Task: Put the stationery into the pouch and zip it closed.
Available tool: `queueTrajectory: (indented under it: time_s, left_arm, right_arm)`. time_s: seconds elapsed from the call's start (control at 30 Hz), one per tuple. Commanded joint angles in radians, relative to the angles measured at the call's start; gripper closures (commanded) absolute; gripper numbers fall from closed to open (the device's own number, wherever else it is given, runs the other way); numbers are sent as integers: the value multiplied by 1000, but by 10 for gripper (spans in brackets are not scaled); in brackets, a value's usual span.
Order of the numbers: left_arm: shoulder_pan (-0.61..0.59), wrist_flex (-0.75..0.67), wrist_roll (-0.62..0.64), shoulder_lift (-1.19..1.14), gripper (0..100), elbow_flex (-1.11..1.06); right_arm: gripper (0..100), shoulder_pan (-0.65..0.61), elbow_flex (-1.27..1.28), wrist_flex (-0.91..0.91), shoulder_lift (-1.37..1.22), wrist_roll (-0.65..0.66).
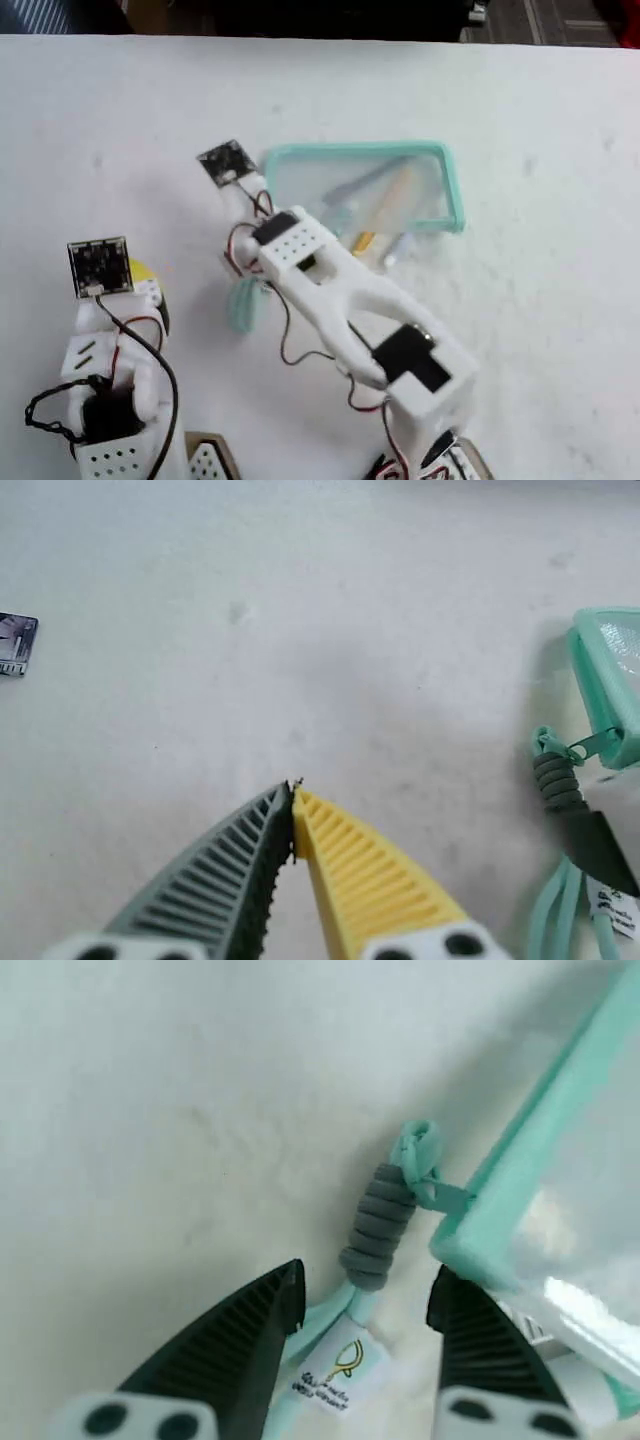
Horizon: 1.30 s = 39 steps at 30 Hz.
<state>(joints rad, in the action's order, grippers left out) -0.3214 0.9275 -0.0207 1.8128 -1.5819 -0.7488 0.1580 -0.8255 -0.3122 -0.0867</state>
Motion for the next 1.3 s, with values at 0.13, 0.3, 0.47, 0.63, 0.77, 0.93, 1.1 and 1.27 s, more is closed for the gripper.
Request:
queueTrajectory:
  time_s: [0.13, 0.3, 0.47, 0.63, 0.77, 0.93, 1.1, 1.27]
  left_arm:
    - [-5, -23, -3, 8, 976, 25]
    - [-5, -23, -3, 8, 976, 25]
    - [-4, -21, -3, 8, 976, 25]
    - [-4, -21, -2, 8, 976, 25]
    - [-4, -21, -2, 8, 976, 25]
    - [-4, -21, -2, 8, 976, 25]
    - [-4, -21, -2, 8, 976, 25]
    - [-4, -21, -2, 8, 976, 25]
  right_arm:
    - [800, 22, -298, -82, -209, -15]
    - [801, 24, -377, -85, -295, -15]
    - [801, 24, -416, -168, -297, -15]
    - [873, 25, -442, -251, -305, -15]
    - [986, 36, -442, -245, -308, -8]
    - [955, 54, -443, -245, -308, -6]
    - [981, 71, -443, -251, -306, 25]
    - [982, 76, -465, -326, -259, 180]
